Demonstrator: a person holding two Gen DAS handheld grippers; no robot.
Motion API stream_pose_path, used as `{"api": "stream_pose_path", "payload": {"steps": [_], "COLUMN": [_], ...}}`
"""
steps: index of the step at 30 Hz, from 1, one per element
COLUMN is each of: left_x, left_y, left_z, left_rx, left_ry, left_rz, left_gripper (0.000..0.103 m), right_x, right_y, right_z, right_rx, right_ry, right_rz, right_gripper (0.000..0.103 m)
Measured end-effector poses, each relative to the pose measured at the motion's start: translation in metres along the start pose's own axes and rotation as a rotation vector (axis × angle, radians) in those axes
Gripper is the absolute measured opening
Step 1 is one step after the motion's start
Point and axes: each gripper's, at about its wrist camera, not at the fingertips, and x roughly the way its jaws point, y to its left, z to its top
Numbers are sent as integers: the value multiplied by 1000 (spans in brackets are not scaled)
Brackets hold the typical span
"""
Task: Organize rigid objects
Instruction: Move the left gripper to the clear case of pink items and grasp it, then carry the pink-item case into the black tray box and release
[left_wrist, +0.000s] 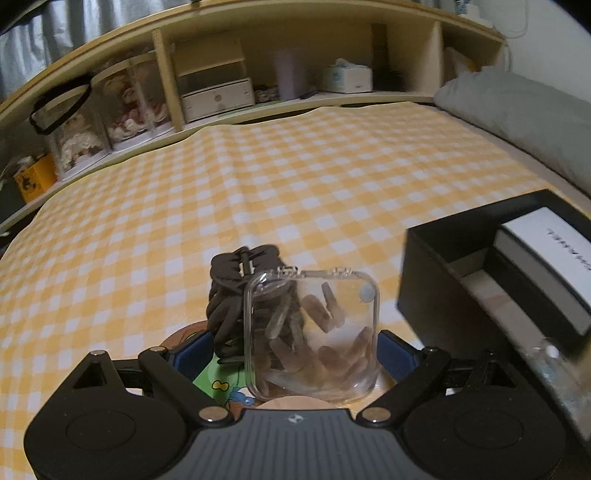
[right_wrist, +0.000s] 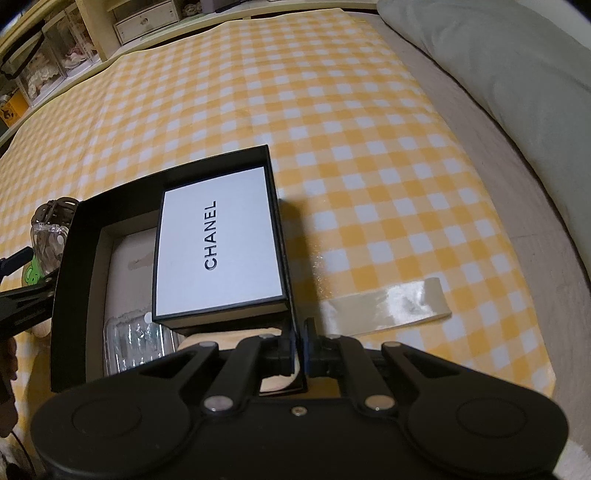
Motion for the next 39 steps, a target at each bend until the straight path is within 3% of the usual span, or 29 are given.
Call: {"api": "stream_pose_path", "payload": {"steps": [4,10,15,22,29,34,39], "left_x": [1,-4,-6,-20,-54,-79,-100], "left_y": [5,15,18,38,51,47,30], "left_z": [-2,3,5,15,36,51,63], "left_rx": [-22,-133,-170,-297,-406,-401,-390], "left_ry": [15,49,75,69,43,11,-1], "left_rz": [52,68,82,78,-4,-61,-163], "left_gripper": [94,72,72,72,72,72,72], "right_x": [0,-1,3,2,2,3,3], "right_y": [2,1,-2,0,-1,1,1], "right_z": [-1,0,2,2,1,2,1], "right_rx": [0,-5,-4,-4,-7,-11,-15], "right_ry": [0,4,4,5,4,4,5], "right_rz": [0,-2,-4,-4,-5,-7,-9], "right_gripper": [5,5,5,5,5,5,5]}}
